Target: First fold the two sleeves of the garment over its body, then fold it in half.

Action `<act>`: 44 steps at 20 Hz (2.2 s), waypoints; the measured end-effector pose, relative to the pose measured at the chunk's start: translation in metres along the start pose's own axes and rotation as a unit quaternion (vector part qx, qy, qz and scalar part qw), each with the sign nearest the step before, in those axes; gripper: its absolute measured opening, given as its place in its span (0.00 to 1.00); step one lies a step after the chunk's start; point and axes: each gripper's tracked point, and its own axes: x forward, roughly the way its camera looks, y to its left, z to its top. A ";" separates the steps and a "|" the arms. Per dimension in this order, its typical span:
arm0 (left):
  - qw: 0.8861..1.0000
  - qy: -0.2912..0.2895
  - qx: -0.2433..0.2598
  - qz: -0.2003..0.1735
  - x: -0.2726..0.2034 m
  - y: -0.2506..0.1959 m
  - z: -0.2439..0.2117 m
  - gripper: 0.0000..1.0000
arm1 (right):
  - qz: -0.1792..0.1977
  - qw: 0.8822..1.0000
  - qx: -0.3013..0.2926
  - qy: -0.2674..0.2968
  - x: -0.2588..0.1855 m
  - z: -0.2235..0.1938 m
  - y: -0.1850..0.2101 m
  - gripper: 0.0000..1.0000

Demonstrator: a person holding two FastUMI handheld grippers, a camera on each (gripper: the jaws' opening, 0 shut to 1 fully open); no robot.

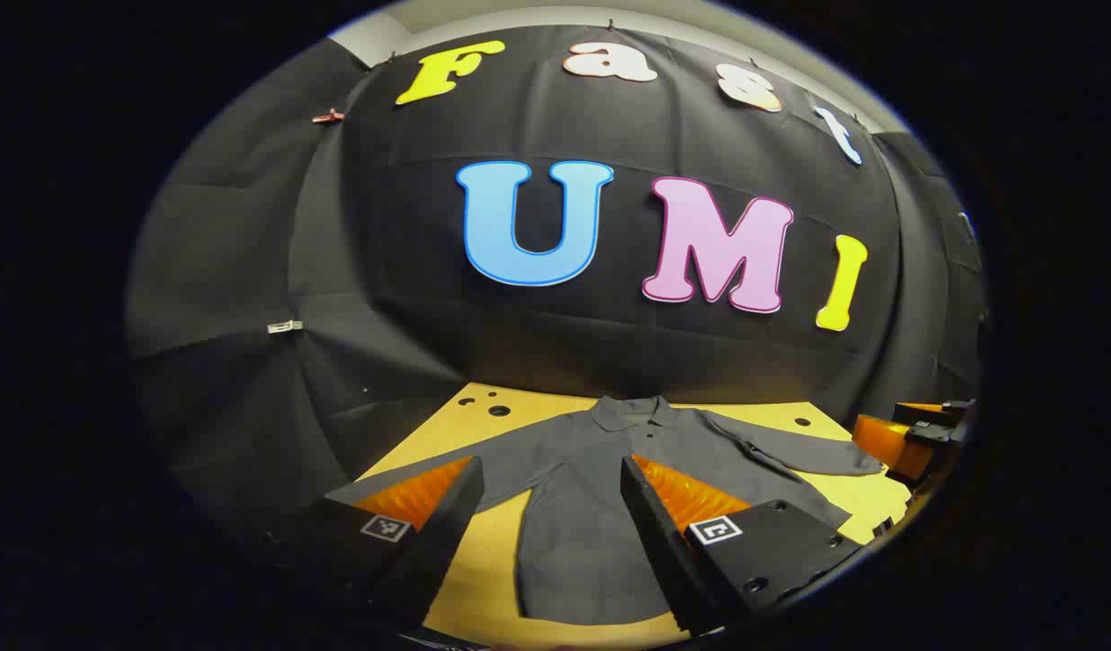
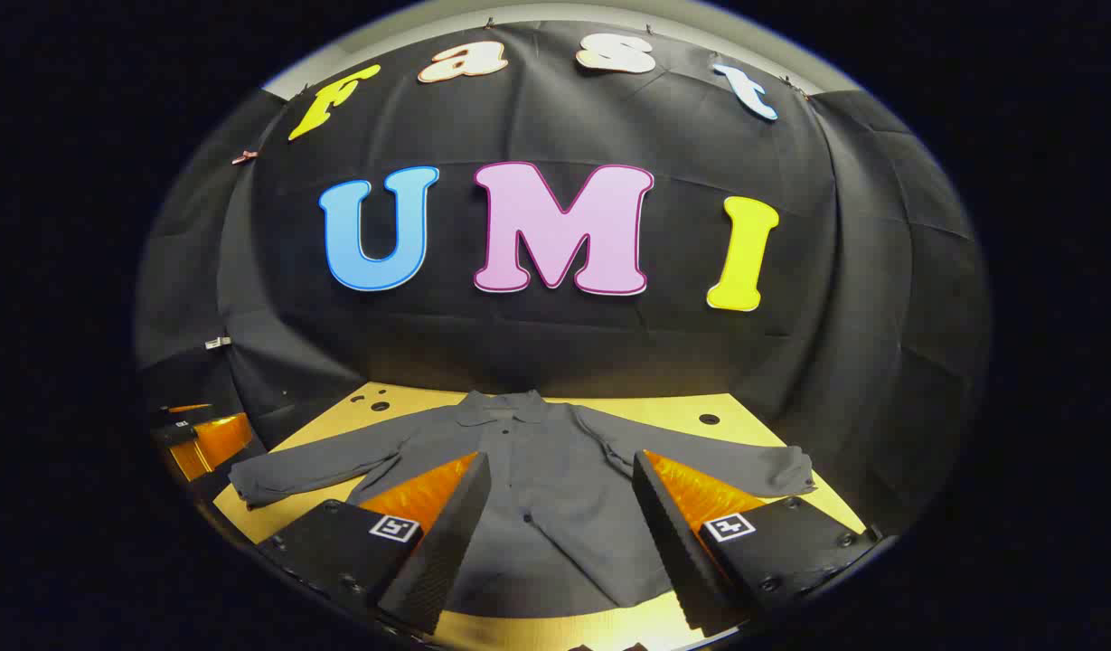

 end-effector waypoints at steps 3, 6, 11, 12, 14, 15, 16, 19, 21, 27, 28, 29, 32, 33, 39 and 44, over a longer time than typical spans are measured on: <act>1.000 0.003 0.004 -0.009 0.015 -0.014 0.002 0.96 | -0.004 1.000 0.007 0.006 0.015 -0.001 -0.012 0.98; 1.000 0.010 0.002 -0.010 0.025 -0.026 -0.001 0.95 | -0.011 1.000 0.021 0.010 0.028 -0.001 -0.027 0.98; 1.000 0.015 0.008 0.004 0.041 -0.031 -0.002 0.96 | -0.020 0.999 0.023 0.016 0.050 0.001 -0.048 0.98; 1.000 0.016 0.007 0.006 0.042 -0.032 -0.005 0.96 | -0.020 0.999 0.023 0.017 0.053 0.000 -0.049 0.98; 1.000 0.021 0.007 0.008 0.048 -0.033 -0.007 0.96 | -0.018 0.999 0.024 0.020 0.058 -0.002 -0.051 0.98; 1.000 0.024 0.008 0.010 0.051 -0.034 -0.008 0.96 | -0.018 0.999 0.023 0.022 0.061 -0.002 -0.053 0.98; 1.000 0.025 0.008 0.012 0.052 -0.035 -0.009 0.96 | -0.018 0.999 0.024 0.022 0.064 -0.002 -0.054 0.98; 0.999 0.032 0.009 0.016 0.053 -0.034 -0.010 0.96 | -0.020 0.999 0.034 0.034 0.074 -0.007 -0.059 0.98; 0.999 0.036 0.016 0.019 0.052 -0.034 -0.012 0.96 | -0.024 0.998 0.040 0.046 0.080 -0.013 -0.065 0.98; 0.998 0.050 0.026 0.030 0.052 -0.030 -0.019 0.96 | -0.045 0.994 0.062 0.078 0.104 -0.027 -0.091 0.97; 0.998 0.053 0.026 0.032 0.052 -0.030 -0.021 0.96 | -0.048 0.993 0.064 0.085 0.109 -0.031 -0.096 0.97; 0.998 0.056 0.026 0.033 0.052 -0.030 -0.022 0.96 | -0.051 0.992 0.067 0.094 0.114 -0.035 -0.101 0.97; 0.997 0.067 0.024 0.039 0.054 -0.028 -0.028 0.96 | -0.067 0.989 0.074 0.107 0.126 -0.044 -0.122 0.96; 0.996 0.072 0.023 0.041 0.055 -0.028 -0.029 0.96 | -0.077 0.988 0.075 0.109 0.130 -0.047 -0.133 0.96; 0.993 0.102 0.025 0.048 0.055 -0.032 -0.047 0.96 | -0.151 0.975 0.100 0.129 0.148 -0.069 -0.205 0.96; 0.990 0.125 0.035 0.050 0.063 -0.040 -0.056 0.96 | -0.215 0.958 0.122 0.148 0.158 -0.094 -0.273 0.96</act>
